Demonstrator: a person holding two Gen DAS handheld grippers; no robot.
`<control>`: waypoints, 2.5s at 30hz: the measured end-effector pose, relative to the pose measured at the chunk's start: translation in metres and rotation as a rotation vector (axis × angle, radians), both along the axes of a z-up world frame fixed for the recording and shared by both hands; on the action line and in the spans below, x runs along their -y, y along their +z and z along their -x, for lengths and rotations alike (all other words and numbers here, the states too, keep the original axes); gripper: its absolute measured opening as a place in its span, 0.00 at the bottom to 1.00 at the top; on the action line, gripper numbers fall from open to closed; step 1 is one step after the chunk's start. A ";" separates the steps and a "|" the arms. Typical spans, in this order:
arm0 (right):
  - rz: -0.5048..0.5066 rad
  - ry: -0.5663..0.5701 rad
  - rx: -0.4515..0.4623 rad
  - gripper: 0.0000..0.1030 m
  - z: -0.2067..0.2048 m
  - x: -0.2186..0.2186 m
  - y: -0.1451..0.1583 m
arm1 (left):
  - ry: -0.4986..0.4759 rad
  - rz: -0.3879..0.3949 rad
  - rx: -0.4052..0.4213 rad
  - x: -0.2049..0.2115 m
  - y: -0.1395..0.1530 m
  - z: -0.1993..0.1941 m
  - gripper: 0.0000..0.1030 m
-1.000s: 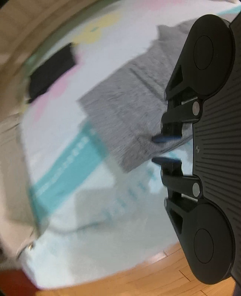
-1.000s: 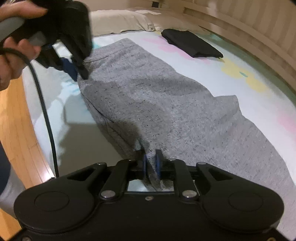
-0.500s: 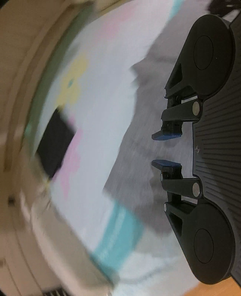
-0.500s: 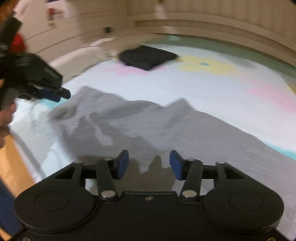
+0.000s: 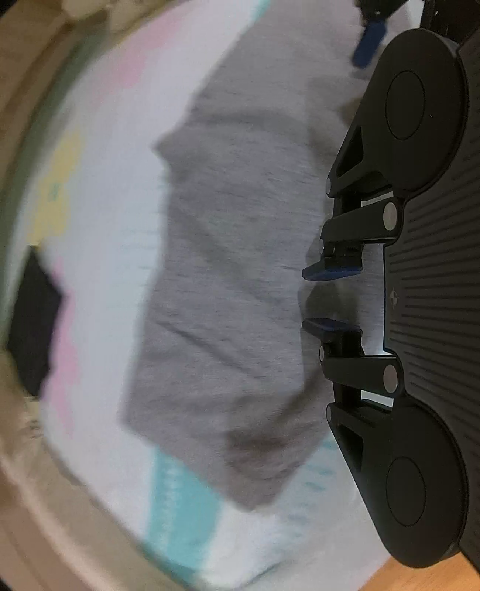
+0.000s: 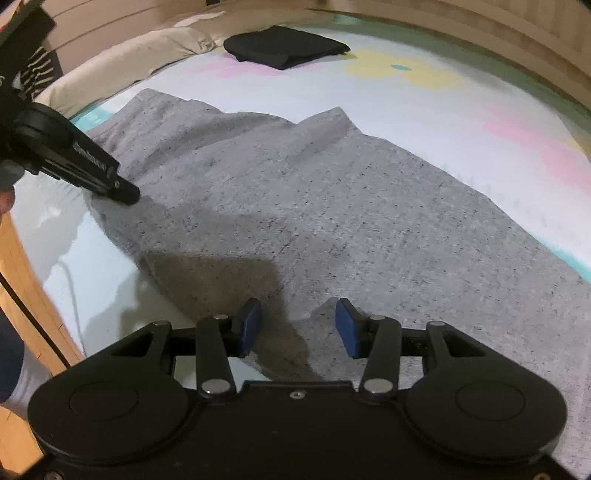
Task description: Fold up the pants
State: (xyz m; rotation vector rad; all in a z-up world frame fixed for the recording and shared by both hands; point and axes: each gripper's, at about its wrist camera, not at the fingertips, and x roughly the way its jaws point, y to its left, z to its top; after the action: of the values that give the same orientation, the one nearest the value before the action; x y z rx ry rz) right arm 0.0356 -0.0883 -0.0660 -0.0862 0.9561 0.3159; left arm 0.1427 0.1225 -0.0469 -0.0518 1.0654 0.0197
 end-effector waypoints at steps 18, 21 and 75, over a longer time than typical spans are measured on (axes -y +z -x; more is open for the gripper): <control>-0.089 -0.176 0.046 0.59 -0.051 0.040 0.027 | 0.176 0.023 -0.007 -0.034 -0.029 -0.104 0.30; -0.080 -0.164 0.087 0.72 -0.076 0.036 0.031 | 0.236 0.064 -0.010 -0.048 -0.033 -0.103 0.28; -0.634 -0.169 -0.038 0.79 -0.205 0.103 -0.031 | 0.227 -0.016 0.035 -0.035 -0.011 -0.094 0.26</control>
State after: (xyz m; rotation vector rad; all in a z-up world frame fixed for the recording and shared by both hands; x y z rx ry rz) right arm 0.2404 -0.1915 -0.0968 0.5785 0.8567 0.4516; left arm 0.2363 0.1579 -0.0582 -0.1577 1.0200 0.2320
